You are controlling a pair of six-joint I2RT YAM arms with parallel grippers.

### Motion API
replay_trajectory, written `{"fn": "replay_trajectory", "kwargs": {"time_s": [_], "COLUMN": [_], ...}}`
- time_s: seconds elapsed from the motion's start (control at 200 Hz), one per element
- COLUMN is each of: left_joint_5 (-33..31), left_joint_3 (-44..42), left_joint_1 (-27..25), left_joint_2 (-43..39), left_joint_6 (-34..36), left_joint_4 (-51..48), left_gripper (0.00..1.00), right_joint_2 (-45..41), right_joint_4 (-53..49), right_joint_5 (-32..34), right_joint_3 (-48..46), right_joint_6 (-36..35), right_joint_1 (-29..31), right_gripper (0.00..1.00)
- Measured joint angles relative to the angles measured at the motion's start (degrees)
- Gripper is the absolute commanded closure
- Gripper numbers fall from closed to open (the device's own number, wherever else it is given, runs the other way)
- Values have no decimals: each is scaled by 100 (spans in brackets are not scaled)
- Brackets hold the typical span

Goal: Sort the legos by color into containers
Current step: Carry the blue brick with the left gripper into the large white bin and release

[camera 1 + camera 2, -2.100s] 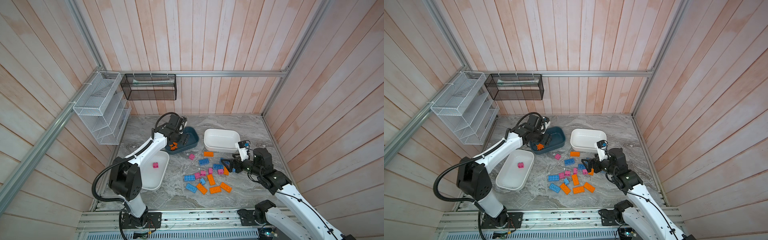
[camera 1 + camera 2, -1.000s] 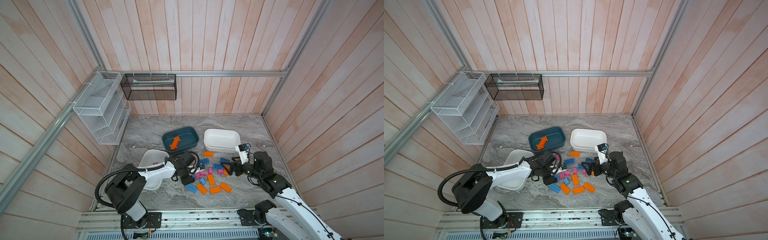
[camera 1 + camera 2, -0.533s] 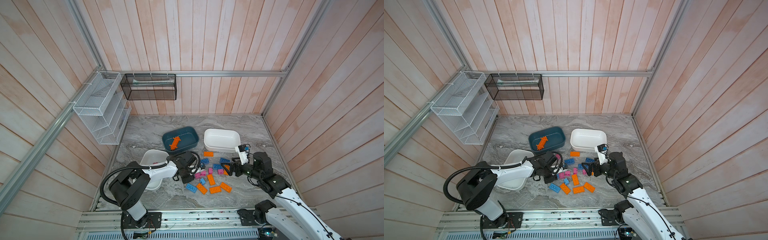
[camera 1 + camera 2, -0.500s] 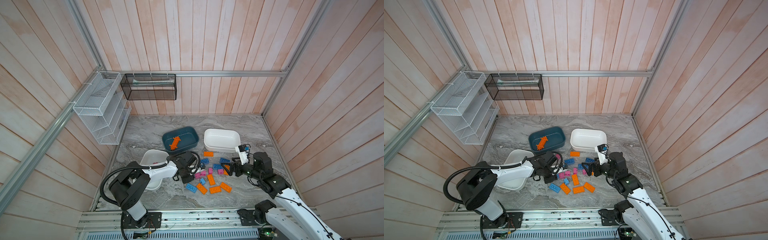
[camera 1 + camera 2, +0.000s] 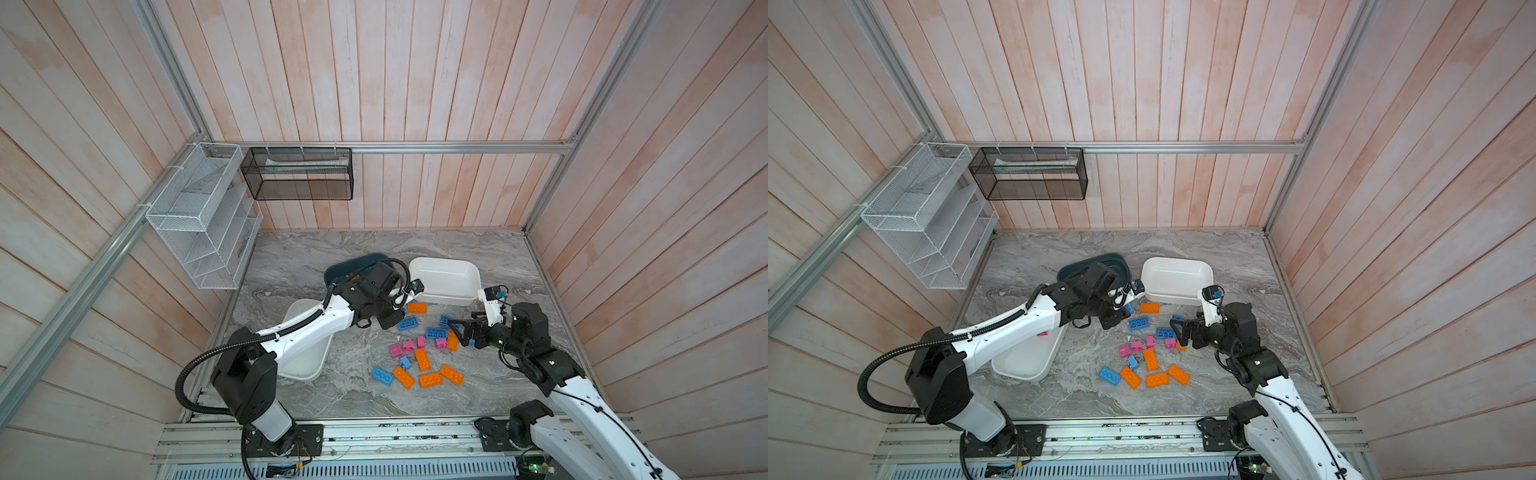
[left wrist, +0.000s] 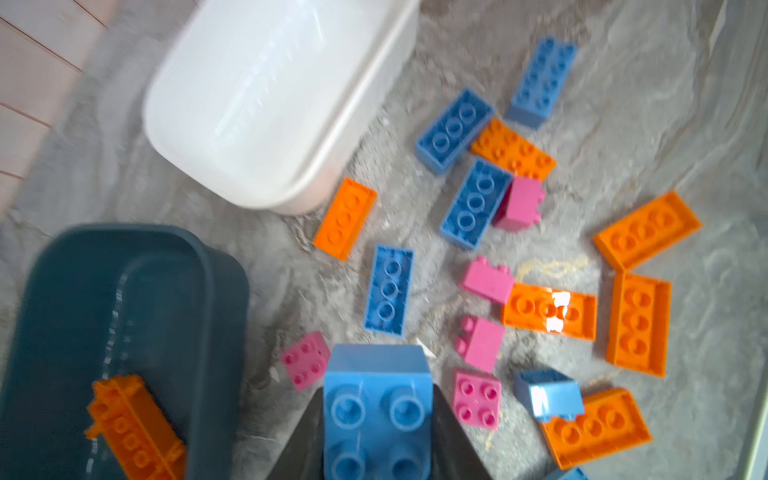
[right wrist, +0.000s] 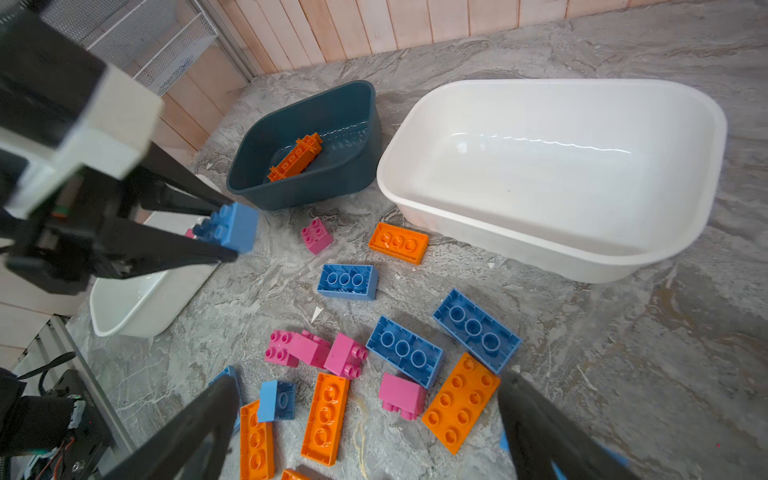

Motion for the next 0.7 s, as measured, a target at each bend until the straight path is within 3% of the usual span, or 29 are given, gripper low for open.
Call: {"fn": "replay_trajectory", "kwargs": {"time_s": [0.305, 0.7], "left_joint_5": [-26, -457], "left_joint_3": [2184, 3200], "left_joint_1": [151, 199], "left_joint_2": [2052, 3576], "left_joint_6": [-535, -1394], "left_joint_4": [197, 1346], "left_gripper": [69, 67], "right_joint_2": [140, 160], "right_joint_4": [111, 94], "right_joint_5": [-125, -262], "right_joint_3": [321, 446], "right_joint_6": [-92, -278], "right_joint_1": [-496, -861], "right_gripper": [2, 2]}}
